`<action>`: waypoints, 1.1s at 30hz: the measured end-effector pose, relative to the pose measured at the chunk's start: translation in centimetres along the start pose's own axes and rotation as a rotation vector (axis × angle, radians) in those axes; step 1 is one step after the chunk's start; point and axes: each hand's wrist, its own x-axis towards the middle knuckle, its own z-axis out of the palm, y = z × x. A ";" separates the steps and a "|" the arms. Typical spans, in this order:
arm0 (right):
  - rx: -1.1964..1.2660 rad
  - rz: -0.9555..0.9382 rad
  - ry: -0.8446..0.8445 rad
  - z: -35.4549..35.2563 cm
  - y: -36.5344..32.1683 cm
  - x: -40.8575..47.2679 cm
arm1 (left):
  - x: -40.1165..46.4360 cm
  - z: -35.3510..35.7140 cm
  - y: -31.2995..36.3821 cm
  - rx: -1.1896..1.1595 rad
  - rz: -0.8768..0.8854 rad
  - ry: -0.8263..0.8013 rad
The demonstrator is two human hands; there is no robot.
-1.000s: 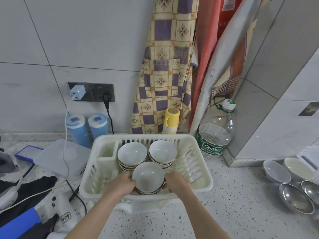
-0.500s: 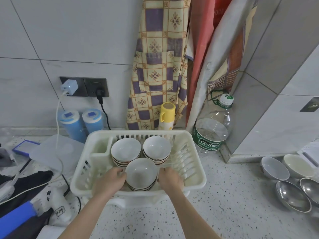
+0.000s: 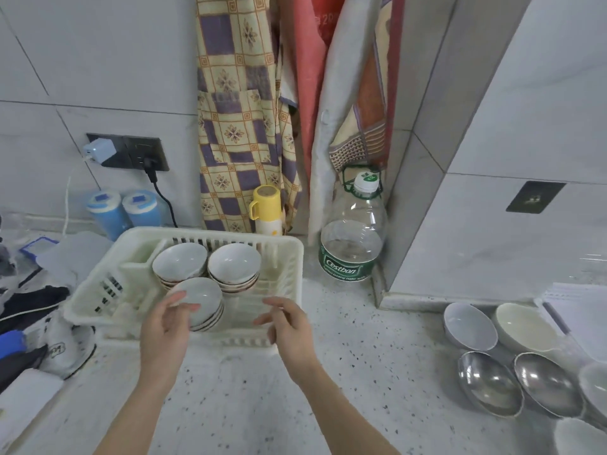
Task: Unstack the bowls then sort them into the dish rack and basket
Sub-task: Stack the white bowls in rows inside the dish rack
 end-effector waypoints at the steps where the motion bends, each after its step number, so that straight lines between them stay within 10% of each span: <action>1: -0.007 0.007 0.008 -2.2 -0.1 -1.0 | -1.8 1.2 0.2 -0.038 -0.020 0.008; 20: 0.296 0.233 0.802 -30.4 3.3 -12.5 | -19.4 30.6 1.2 0.266 -0.314 -0.784; 33: 0.723 0.559 1.230 -35.6 7.4 -18.8 | -17.8 43.5 0.3 0.419 -0.500 -0.880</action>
